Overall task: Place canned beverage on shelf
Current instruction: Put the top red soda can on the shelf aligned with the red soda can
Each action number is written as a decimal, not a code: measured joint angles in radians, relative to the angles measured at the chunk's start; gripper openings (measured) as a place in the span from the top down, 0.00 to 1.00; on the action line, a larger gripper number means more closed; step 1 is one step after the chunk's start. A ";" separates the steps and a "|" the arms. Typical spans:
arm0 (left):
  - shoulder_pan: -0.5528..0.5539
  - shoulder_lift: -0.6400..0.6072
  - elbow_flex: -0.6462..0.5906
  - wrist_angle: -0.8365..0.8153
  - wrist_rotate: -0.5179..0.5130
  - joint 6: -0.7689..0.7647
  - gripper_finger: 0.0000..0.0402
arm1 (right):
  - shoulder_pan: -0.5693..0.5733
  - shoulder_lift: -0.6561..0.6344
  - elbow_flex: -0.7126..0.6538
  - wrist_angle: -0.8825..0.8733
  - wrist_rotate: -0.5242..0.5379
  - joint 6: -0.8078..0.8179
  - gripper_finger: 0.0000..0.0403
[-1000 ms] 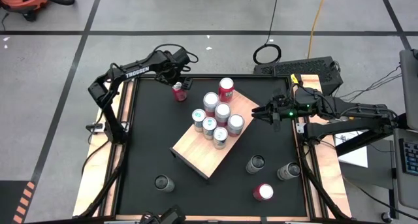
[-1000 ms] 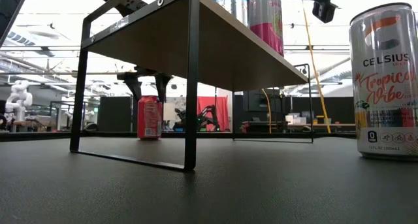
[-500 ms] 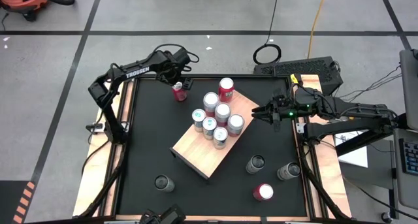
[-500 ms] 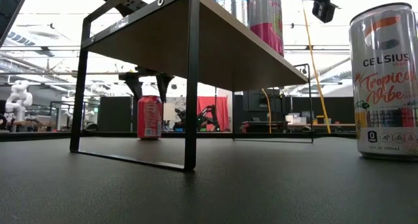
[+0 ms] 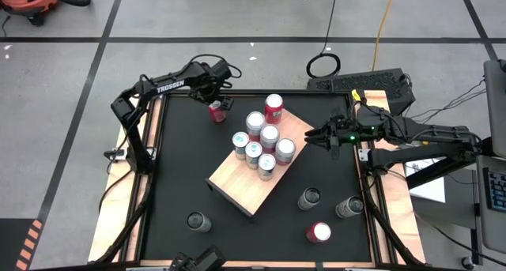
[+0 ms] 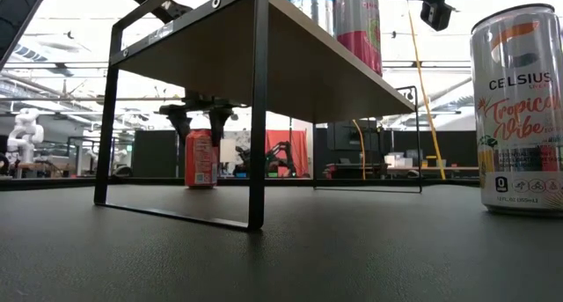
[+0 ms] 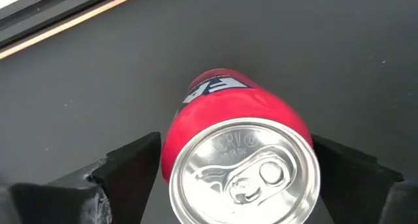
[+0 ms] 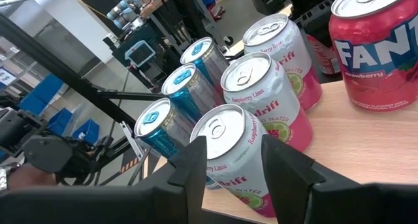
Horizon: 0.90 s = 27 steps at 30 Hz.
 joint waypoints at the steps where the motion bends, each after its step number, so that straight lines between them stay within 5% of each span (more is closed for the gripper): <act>1: 0.000 0.000 0.000 -0.001 0.001 0.000 0.11 | 0.000 0.000 0.000 -0.001 0.000 0.000 0.69; 11: -0.005 -0.003 0.000 -0.012 0.046 -0.001 0.29 | 0.000 0.000 0.000 -0.029 0.000 -0.004 0.69; 27: -0.030 -0.240 0.146 -0.171 0.105 -0.080 0.29 | 0.000 0.000 0.000 -0.029 0.000 0.072 0.69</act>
